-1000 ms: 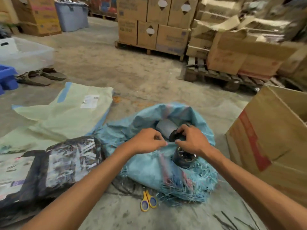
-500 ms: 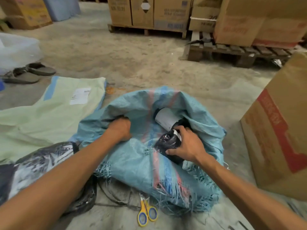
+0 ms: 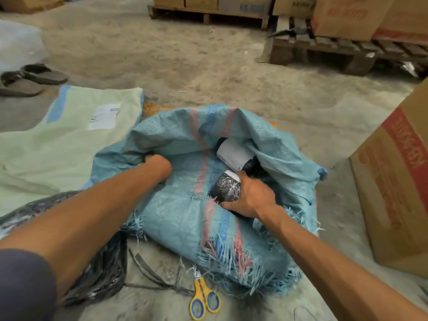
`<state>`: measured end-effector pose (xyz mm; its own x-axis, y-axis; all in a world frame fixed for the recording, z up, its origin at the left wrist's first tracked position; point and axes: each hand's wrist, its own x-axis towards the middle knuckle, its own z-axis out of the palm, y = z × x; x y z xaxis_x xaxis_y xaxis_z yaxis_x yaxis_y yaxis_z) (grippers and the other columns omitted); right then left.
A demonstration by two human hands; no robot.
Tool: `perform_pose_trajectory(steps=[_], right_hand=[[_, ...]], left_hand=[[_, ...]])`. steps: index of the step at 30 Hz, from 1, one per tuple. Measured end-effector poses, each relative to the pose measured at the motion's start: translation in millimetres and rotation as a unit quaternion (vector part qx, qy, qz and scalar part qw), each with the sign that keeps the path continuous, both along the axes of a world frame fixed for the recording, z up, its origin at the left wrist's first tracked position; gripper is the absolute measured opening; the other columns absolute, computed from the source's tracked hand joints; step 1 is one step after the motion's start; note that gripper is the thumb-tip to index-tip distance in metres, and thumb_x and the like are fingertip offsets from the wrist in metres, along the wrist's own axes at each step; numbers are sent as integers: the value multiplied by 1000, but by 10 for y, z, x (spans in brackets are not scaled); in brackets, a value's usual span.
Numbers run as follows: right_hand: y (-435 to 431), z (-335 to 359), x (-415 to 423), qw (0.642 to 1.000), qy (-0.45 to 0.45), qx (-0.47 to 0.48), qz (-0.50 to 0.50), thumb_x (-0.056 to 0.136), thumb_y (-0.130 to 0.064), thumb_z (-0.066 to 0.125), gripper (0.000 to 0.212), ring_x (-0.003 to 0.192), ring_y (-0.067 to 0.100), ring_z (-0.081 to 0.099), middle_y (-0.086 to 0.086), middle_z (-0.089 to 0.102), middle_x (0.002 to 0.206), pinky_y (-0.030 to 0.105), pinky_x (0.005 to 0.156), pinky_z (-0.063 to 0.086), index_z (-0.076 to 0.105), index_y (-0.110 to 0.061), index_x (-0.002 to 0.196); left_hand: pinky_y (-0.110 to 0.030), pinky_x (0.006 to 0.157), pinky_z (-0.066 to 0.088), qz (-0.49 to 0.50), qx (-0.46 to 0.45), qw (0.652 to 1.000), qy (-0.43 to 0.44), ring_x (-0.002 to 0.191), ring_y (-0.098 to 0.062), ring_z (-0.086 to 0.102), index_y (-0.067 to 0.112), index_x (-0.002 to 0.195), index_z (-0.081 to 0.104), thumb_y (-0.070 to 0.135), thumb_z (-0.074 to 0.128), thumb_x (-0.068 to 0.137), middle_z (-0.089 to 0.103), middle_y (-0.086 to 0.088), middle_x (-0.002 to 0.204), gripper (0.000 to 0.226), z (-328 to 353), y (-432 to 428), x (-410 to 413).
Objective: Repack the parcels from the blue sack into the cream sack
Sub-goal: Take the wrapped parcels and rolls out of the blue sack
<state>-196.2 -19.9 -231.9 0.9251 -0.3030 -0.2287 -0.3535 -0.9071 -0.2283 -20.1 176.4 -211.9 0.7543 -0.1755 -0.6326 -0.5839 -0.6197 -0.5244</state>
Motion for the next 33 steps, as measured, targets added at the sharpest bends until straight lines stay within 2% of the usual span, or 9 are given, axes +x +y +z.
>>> perform_pose_trajectory(steps=[5,9,12,15,17,23,25,29,33], right_hand=[[26,13,-19,1000,5,1,-22,65,-73,73,103,109,31,61,9,62,120,38,86,53,31,-24,146],[69,2,-99,997,-51,26,-49,61,-69,75,98,107,30,63,8,65,119,36,85,55,38,-27,142],[148,91,-168,983,-117,94,-103,54,-72,77,97,102,28,66,3,69,112,37,82,56,44,-27,134],[212,290,-206,950,-196,180,-161,51,-69,81,91,95,22,67,-4,66,101,31,74,53,47,-27,124],[217,446,-244,931,-248,207,-168,53,-64,83,87,92,19,66,-7,65,102,30,74,52,47,-27,123],[303,865,-577,867,-333,344,-140,60,-43,89,73,97,8,66,-14,65,105,35,85,56,49,-29,120],[431,1004,-718,860,-333,374,-97,64,-37,89,66,94,3,65,-15,65,103,38,88,56,48,-29,116],[918,1249,-898,849,-339,406,-18,62,-47,86,69,102,6,65,-15,67,107,40,93,54,48,-33,117],[1671,1304,-1080,843,-325,424,69,63,-46,86,67,102,4,64,-19,66,108,28,89,52,48,-34,117]], left_hand=[[-37,103,46,-116,-45,992,-35,123,-26,57,21,128,62,29,64,89,60,-1,134,40,106,-14,-169],[-24,77,47,-152,-209,966,-12,95,-23,66,17,109,65,48,76,70,69,-3,108,51,346,23,-179],[-30,83,52,-79,-399,913,28,94,-21,61,19,111,54,57,77,59,66,-2,109,69,592,17,-281],[-30,93,48,32,-508,858,74,103,-18,59,23,119,56,52,75,70,61,5,115,60,875,-100,-448],[-31,94,51,85,-544,828,109,101,-16,62,25,110,65,53,73,72,67,4,112,47,1027,-138,-565],[-23,63,50,215,-639,715,187,71,-11,69,17,86,75,46,76,73,76,1,80,32,1424,108,-1208],[-20,58,50,227,-679,683,143,66,-6,67,20,83,71,40,79,75,74,4,78,23,1573,346,-1495],[-28,67,51,226,-732,643,7,86,-11,66,27,104,60,56,82,62,68,8,95,55,1836,1087,-1988],[-23,66,49,222,-744,606,-173,79,-6,61,27,103,53,57,85,61,63,10,90,60,1802,1955,-2625]])
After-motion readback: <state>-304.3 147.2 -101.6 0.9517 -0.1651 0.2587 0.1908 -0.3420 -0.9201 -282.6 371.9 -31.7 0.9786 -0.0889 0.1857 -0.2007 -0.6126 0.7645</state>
